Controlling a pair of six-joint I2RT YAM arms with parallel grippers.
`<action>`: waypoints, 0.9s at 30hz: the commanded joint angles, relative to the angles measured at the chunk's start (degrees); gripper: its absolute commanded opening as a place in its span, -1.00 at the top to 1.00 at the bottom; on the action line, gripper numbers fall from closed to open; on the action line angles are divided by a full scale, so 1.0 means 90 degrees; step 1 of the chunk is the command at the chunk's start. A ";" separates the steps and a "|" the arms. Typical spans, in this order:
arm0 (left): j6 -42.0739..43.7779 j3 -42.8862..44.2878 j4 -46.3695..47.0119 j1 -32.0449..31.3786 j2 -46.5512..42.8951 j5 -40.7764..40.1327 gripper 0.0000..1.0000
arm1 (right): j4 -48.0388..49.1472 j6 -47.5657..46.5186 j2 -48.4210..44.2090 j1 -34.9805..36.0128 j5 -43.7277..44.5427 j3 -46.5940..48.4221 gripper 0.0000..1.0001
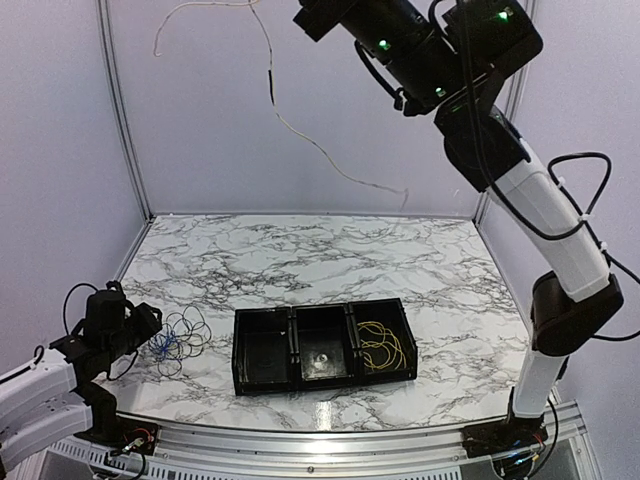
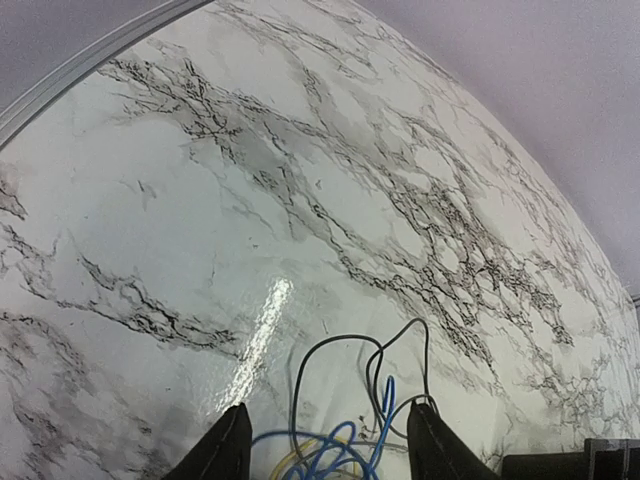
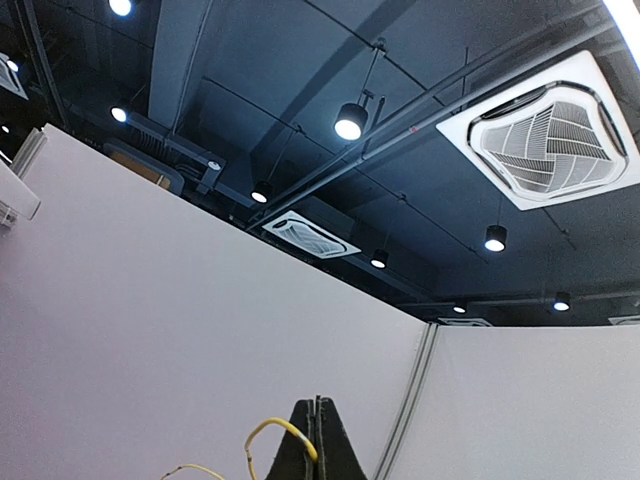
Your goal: Untangle the cables
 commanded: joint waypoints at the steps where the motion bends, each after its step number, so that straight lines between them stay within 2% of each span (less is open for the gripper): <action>1: -0.0056 0.0154 -0.0452 0.0019 -0.0138 -0.0053 -0.13 | -0.0336 -0.0244 -0.0665 -0.0273 0.0307 -0.0446 1.00; 8: 0.0117 0.1094 -0.1471 0.0027 -0.0476 0.0170 -0.16 | -0.0612 -0.0394 -0.1828 -0.0939 0.0152 -0.2559 1.00; 15: 0.0588 0.2085 -0.2552 0.0020 -0.0982 -0.0297 -0.22 | -0.1332 -0.0676 -0.2679 -0.1478 0.0137 -0.3931 1.00; 19: 0.0654 0.2347 -0.2787 0.0019 -0.1124 -0.0467 -0.24 | -0.1706 -0.0743 -0.3154 -0.1680 0.0260 -0.4603 1.00; 22: 0.0356 0.2470 -0.3148 0.0027 -0.1017 -0.0790 -0.34 | -0.1902 -0.0759 -0.3510 -0.1764 0.0436 -0.5174 1.00; 27: 0.0126 0.2576 -0.3235 0.0021 -0.0906 -0.0859 -0.34 | -0.2193 -0.0693 -0.4148 -0.2053 0.0434 -0.6100 1.00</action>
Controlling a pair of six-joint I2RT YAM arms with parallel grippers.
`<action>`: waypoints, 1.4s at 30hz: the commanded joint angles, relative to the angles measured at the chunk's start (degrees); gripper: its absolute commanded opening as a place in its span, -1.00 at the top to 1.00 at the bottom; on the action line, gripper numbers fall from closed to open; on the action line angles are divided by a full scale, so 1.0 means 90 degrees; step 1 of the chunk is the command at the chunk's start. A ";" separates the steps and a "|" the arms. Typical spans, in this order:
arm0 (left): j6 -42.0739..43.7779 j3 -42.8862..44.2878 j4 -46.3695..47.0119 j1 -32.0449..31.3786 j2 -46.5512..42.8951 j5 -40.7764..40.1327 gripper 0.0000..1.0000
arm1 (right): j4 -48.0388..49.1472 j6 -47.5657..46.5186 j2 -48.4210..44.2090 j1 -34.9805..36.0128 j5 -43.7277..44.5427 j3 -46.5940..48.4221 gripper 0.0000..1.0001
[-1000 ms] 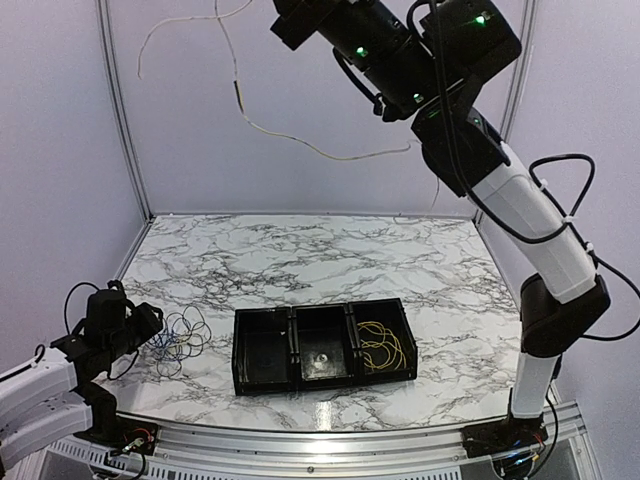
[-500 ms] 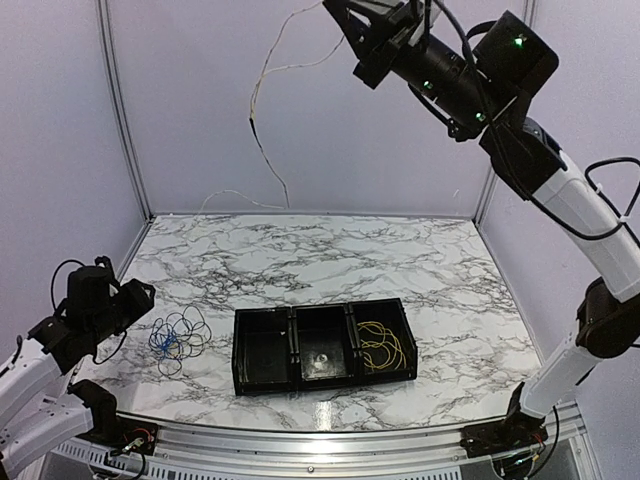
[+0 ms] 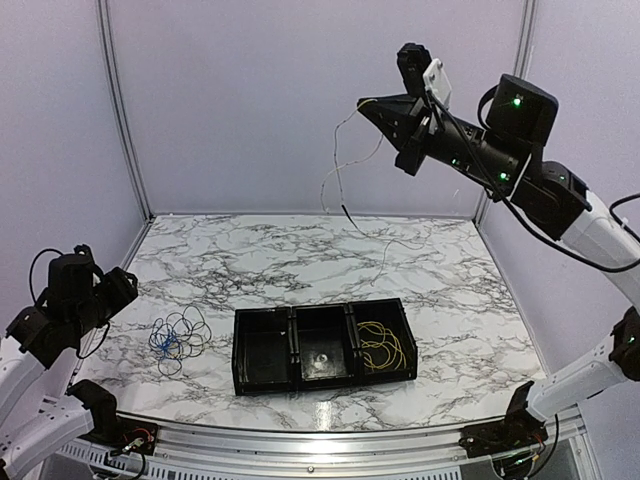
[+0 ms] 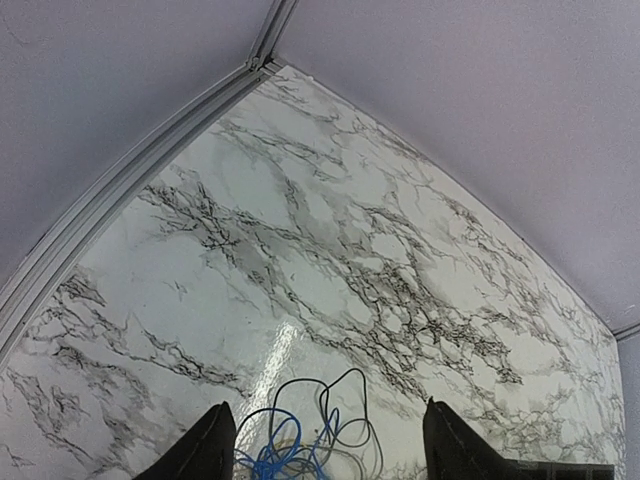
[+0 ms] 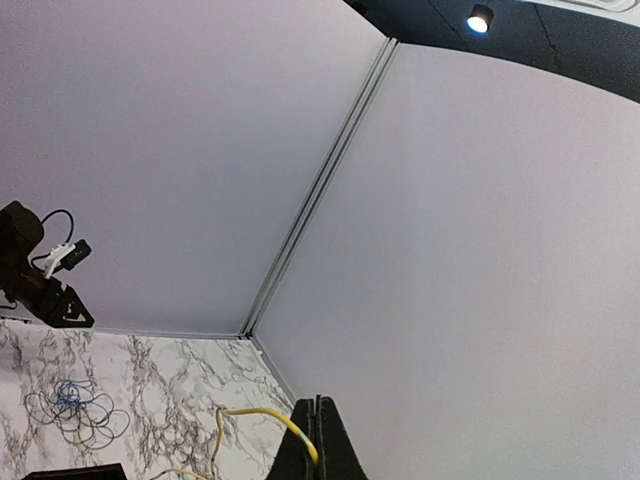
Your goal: Untangle the cables
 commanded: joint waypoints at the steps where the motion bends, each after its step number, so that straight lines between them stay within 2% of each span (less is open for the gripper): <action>1: -0.0178 0.0254 -0.0420 0.0015 0.0065 -0.0279 -0.34 | -0.0382 0.0041 -0.0617 -0.0322 0.0102 -0.0692 1.00; 14: 0.0241 0.0648 -0.0597 0.0020 0.0202 -0.0249 -0.34 | -0.0526 0.0186 -0.1420 -0.0562 0.0082 -0.2088 1.00; 30: -0.0189 0.0335 -0.0610 0.0017 0.0009 -0.0238 -0.35 | -0.0958 0.0293 -0.1623 -0.0611 -0.0053 -0.3161 1.00; 37: 0.0027 0.0424 -0.0627 0.0015 0.0130 -0.0247 -0.35 | -0.0782 0.0296 -0.1771 -0.1014 -0.0249 -0.4254 1.00; 42: 0.0140 0.0597 -0.0637 0.0015 0.0315 -0.0227 -0.35 | -0.0591 0.0360 -0.1515 -0.1415 -0.0096 -0.4660 1.00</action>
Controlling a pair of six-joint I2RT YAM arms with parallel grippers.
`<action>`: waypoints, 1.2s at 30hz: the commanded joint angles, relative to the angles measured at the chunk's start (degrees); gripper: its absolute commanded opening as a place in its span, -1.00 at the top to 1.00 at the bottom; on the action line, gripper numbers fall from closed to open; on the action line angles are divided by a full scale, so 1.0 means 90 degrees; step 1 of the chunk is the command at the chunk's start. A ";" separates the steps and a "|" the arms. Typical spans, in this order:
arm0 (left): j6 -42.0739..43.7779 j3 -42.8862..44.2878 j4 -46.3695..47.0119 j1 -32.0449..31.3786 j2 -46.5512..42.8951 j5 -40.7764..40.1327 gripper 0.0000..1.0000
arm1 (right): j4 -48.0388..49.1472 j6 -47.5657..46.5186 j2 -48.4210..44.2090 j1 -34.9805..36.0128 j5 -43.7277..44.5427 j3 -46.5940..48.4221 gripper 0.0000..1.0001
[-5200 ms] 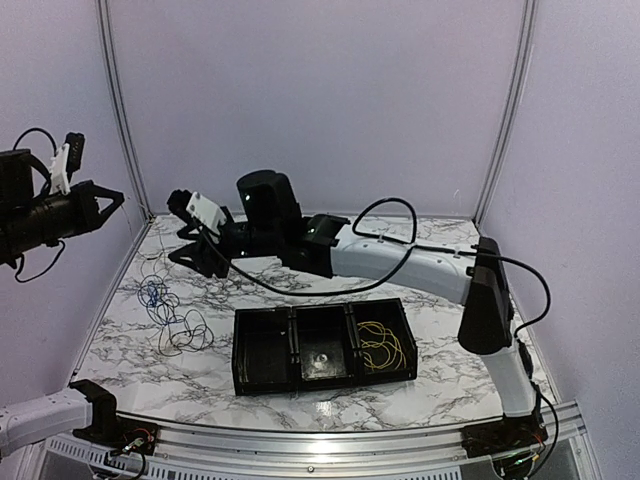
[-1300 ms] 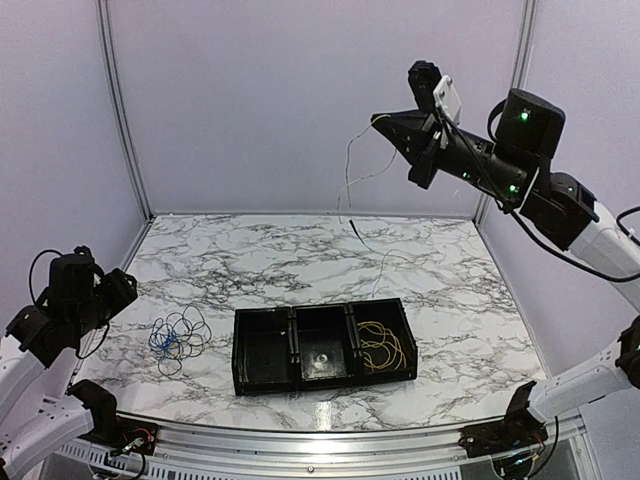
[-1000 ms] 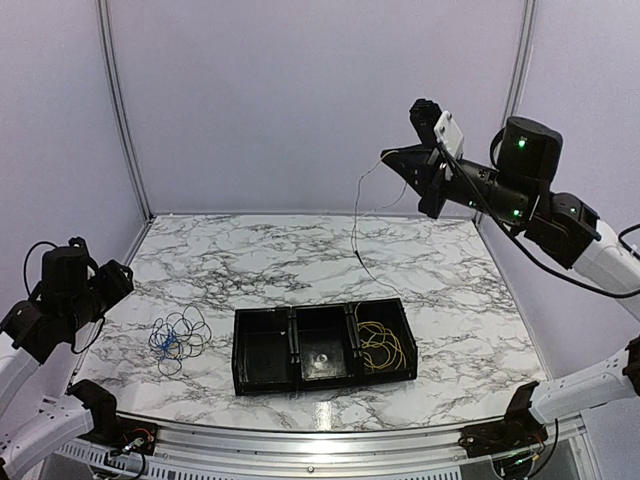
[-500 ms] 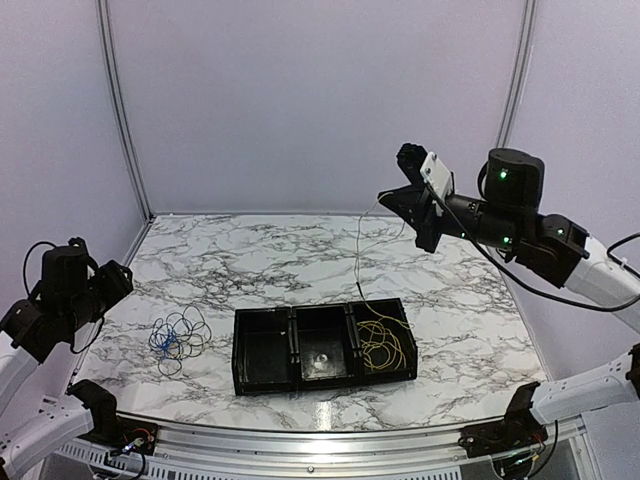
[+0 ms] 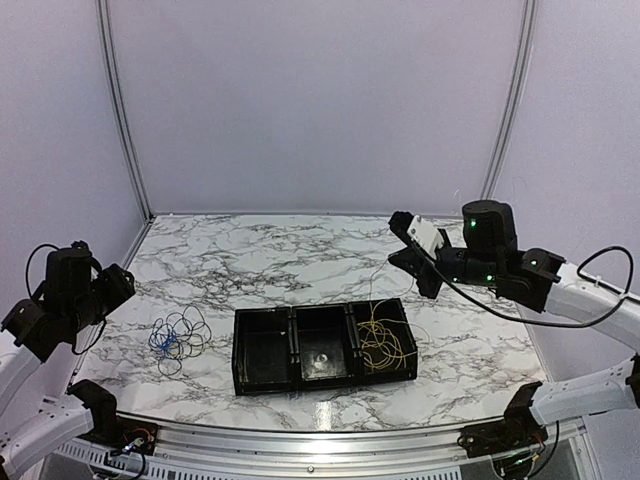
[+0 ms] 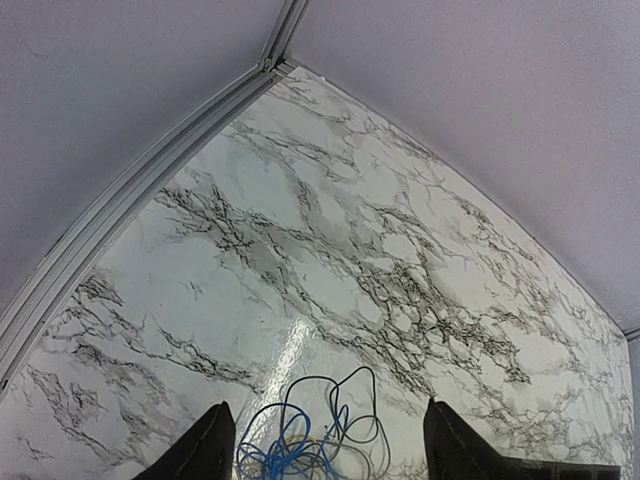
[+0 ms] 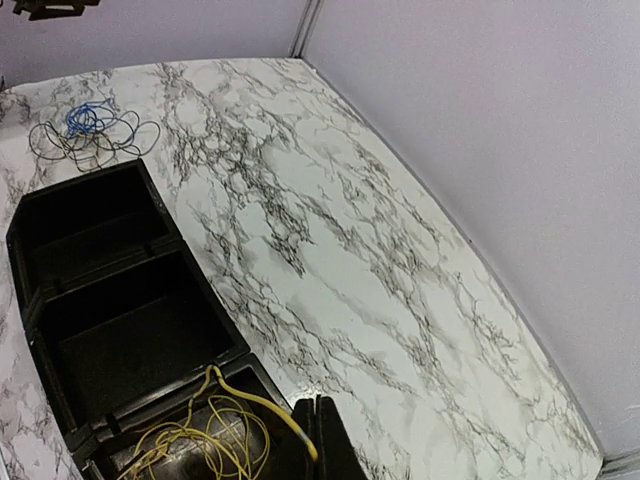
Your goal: Untangle the cables
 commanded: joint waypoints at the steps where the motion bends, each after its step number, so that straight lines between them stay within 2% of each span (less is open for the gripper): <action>1: 0.0203 0.0228 -0.0114 0.0015 0.0167 -0.0061 -0.35 | 0.0255 0.0166 0.0247 -0.0293 0.0122 -0.0124 1.00; 6: 0.0248 0.0271 -0.0118 0.0015 0.0239 -0.0081 -0.35 | 0.0384 -0.0131 0.0421 -0.0308 0.0038 -0.0357 1.00; 14: 0.0001 -0.0020 -0.0103 0.0015 0.0097 -0.0123 -0.35 | -0.0377 -0.0407 0.0733 -0.0294 0.0042 -0.0574 1.00; 19: -0.0255 -0.0299 -0.0060 0.0015 -0.0120 -0.0137 -0.35 | -0.0264 -0.0302 0.1031 -0.0176 -0.0148 -0.0690 1.00; 36: -0.0431 -0.0664 -0.0013 0.0015 -0.0944 -0.0208 -0.36 | -0.0127 -0.0264 0.2724 0.0423 0.0443 -0.0316 1.00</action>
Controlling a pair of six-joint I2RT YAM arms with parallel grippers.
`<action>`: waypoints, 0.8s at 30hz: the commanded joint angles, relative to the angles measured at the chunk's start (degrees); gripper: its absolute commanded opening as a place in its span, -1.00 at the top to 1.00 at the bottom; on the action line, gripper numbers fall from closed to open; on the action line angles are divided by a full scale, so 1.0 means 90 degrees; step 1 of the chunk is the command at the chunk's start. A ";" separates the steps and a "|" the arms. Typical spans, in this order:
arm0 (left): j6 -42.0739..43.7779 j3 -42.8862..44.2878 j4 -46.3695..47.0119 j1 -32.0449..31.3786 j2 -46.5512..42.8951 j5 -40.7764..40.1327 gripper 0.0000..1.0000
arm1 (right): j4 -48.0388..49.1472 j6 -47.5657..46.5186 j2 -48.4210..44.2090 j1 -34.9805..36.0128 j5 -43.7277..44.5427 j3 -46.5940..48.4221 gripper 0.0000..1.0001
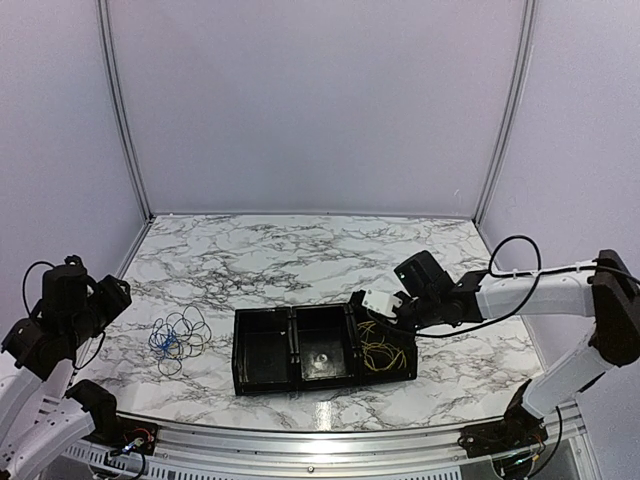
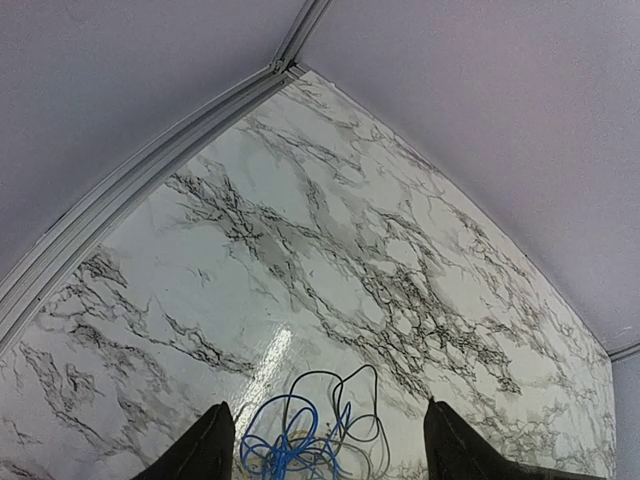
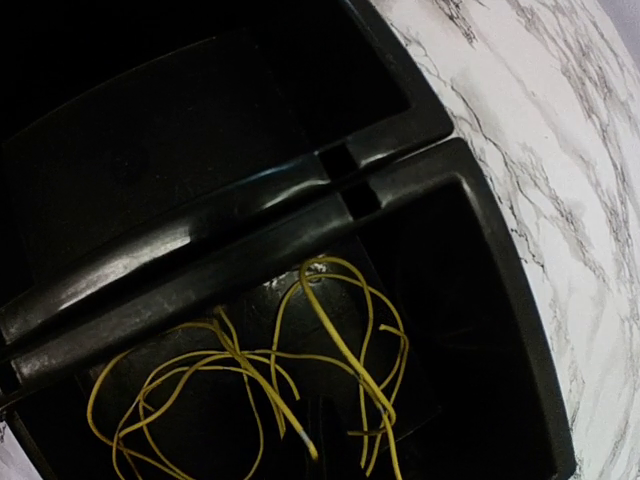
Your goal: Untangle the cables
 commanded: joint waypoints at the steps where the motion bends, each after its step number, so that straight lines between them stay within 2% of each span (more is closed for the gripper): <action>1: -0.0043 -0.0069 0.0012 0.0015 -0.0131 -0.0118 -0.36 | 0.0053 0.0057 0.0318 0.0122 0.0178 0.0422 1.00; 10: -0.0086 -0.0253 0.0187 0.0015 -0.0146 -0.0052 -0.36 | 0.0047 0.0012 0.0770 0.0200 0.0361 0.0883 1.00; 11: -0.0072 -0.0250 0.0203 0.0020 -0.0144 -0.0051 -0.36 | -0.0062 -0.0034 0.0756 0.0192 0.0372 0.0964 0.92; 13: -0.0022 -0.0232 0.0212 0.0015 -0.0133 -0.0051 -0.36 | -0.0470 -0.0341 0.0659 0.0184 0.0226 0.1189 0.63; 15: 0.0012 -0.0209 0.0216 0.0016 -0.0133 -0.0041 -0.36 | -0.1369 -0.0634 0.0585 0.0176 -0.0037 0.1577 0.31; 19: 0.0053 -0.0162 0.0215 0.0015 -0.0084 -0.0013 -0.36 | -0.2874 -0.0820 0.0520 -0.0077 -0.0208 0.2373 0.08; 24: 0.0055 -0.0078 0.0230 0.0015 0.0101 -0.0020 -0.36 | -0.3569 -0.1566 0.0011 -0.0504 -0.0174 0.2442 -0.02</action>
